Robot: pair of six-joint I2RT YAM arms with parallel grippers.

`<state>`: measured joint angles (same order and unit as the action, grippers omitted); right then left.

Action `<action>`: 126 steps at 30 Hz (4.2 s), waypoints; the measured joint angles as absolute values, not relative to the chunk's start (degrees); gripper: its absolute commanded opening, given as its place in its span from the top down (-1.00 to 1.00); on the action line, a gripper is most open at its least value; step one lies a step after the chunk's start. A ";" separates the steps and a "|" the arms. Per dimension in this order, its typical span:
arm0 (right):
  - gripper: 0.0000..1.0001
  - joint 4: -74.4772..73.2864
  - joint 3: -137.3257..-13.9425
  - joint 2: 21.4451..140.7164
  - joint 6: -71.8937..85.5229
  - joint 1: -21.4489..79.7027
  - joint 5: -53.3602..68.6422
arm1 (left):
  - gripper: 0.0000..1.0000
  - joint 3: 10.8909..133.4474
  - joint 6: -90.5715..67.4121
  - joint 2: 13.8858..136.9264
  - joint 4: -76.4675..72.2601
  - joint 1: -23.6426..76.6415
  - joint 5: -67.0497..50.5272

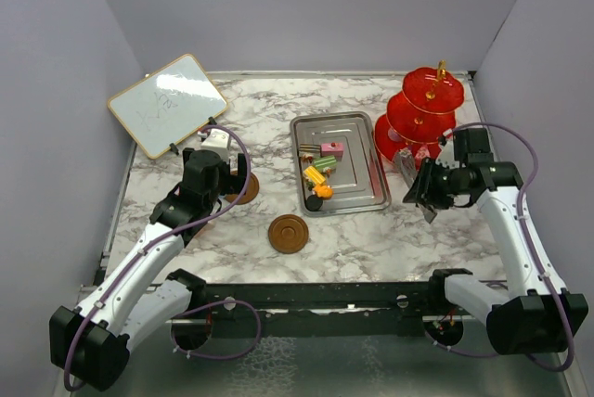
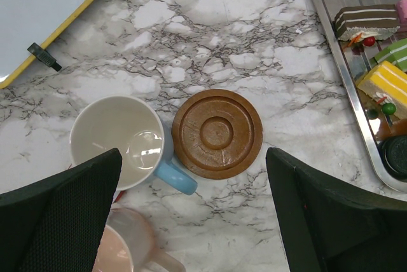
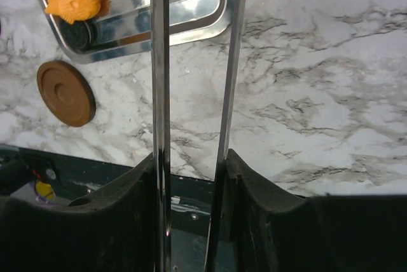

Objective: Serve the afternoon tea
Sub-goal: Adjust the dessert on the tray.

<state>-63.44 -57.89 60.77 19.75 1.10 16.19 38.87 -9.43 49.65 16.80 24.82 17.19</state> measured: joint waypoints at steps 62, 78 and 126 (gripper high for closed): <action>0.34 -53.49 -73.69 85.19 12.29 35.68 -4.08 | -0.98 38.89 -9.30 44.14 19.07 24.80 17.41; 0.12 -55.20 -80.88 93.21 4.34 35.40 -7.55 | -0.98 38.98 -9.30 44.16 19.46 24.82 17.32; 0.47 -53.74 -72.90 90.59 11.42 28.60 -2.98 | -0.98 38.98 -9.30 44.38 19.90 24.82 16.97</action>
<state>-53.74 -72.90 90.59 11.42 28.60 -2.98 38.98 -9.30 44.38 19.90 24.82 16.97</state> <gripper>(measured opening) 0.328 0.991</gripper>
